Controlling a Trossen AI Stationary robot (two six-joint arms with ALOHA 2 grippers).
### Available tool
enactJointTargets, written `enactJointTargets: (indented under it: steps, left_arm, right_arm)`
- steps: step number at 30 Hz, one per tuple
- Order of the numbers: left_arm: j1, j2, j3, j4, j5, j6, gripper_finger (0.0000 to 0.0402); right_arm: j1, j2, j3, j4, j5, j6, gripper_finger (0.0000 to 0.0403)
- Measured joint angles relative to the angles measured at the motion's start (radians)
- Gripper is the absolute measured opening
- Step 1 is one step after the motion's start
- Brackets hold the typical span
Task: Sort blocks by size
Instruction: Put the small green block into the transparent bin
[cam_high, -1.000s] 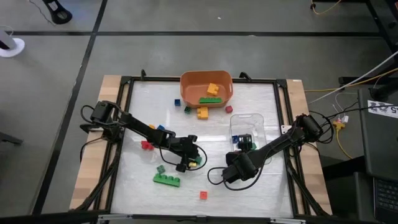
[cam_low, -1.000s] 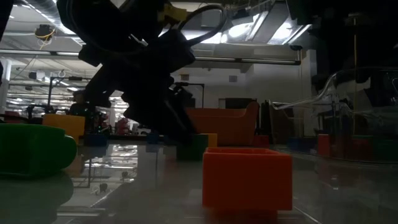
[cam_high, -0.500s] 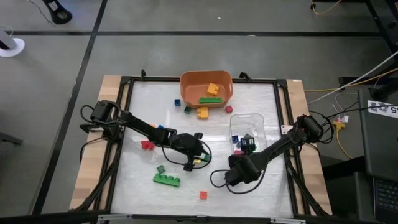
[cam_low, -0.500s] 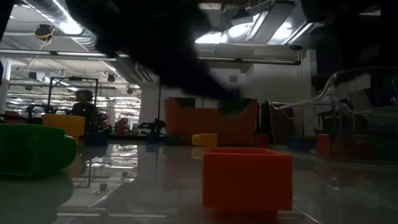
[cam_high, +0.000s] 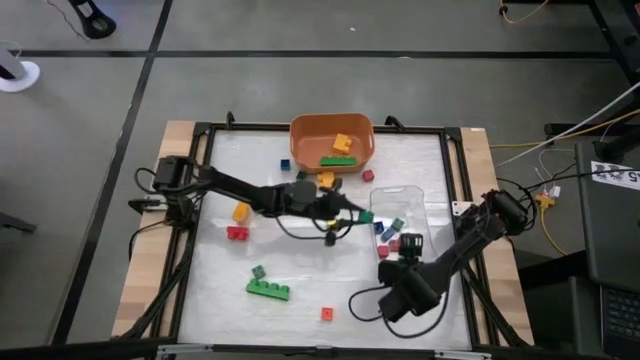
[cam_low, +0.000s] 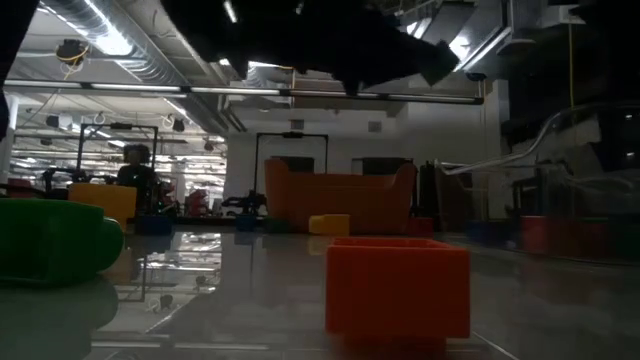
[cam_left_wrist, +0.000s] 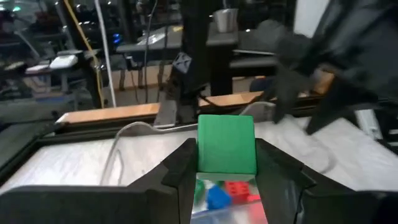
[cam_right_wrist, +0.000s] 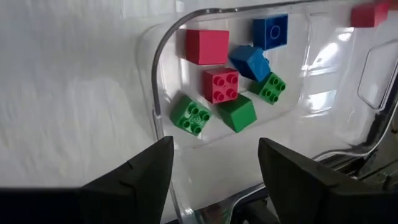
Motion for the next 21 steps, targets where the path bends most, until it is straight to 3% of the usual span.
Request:
enactJointTargets:
  steps: [4, 12, 21]
  left_arm:
    - [0.016, 0.102, 0.097, -0.01, 0.0, 0.0, 0.0125]
    - [0.021, 0.275, 0.27, -0.032, -0.003, -0.002, 0.0128]
    - [0.019, 0.286, 0.303, -0.103, -0.053, -0.046, 0.0198]
  right_arm:
    - [0.021, 0.0, 0.0, 0.0, 0.017, 0.032, 0.0237]
    - [0.018, 0.0, 0.0, 0.0, 0.152, 0.034, 0.0237]
    - [0.019, 0.0, 0.068, 0.001, 0.253, 0.03, 0.0237]
